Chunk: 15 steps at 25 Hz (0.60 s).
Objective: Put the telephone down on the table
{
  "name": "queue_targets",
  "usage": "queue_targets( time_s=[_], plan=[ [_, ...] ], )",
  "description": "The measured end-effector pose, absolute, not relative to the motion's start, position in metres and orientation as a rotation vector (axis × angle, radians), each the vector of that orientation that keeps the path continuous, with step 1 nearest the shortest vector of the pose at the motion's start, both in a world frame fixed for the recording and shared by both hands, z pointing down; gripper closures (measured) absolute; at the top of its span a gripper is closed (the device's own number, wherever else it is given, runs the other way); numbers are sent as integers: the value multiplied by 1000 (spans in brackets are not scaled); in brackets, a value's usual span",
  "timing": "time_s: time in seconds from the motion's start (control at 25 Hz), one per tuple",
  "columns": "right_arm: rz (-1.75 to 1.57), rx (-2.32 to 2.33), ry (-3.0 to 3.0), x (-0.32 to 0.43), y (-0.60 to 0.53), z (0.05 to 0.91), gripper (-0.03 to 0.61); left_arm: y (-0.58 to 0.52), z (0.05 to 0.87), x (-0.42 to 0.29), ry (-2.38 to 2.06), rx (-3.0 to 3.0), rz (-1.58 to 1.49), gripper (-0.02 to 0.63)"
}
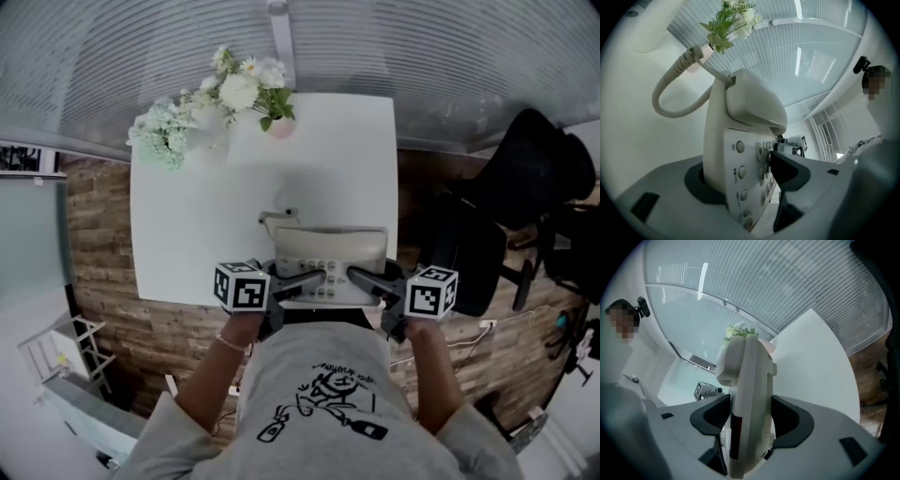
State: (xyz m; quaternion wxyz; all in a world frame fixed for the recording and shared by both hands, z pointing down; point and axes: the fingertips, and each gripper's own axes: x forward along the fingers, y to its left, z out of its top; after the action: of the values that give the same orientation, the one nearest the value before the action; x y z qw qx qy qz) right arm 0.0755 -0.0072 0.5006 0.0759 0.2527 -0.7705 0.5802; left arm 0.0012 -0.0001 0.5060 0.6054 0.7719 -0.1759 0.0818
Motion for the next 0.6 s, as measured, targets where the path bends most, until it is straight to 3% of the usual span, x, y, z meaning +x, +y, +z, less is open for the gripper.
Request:
queue_targets(
  time_s=[0.6],
  plan=[
    [1781, 743, -2237, 72, -6, 539, 291, 3, 548, -1, -417, 1732, 217, 317]
  ],
)
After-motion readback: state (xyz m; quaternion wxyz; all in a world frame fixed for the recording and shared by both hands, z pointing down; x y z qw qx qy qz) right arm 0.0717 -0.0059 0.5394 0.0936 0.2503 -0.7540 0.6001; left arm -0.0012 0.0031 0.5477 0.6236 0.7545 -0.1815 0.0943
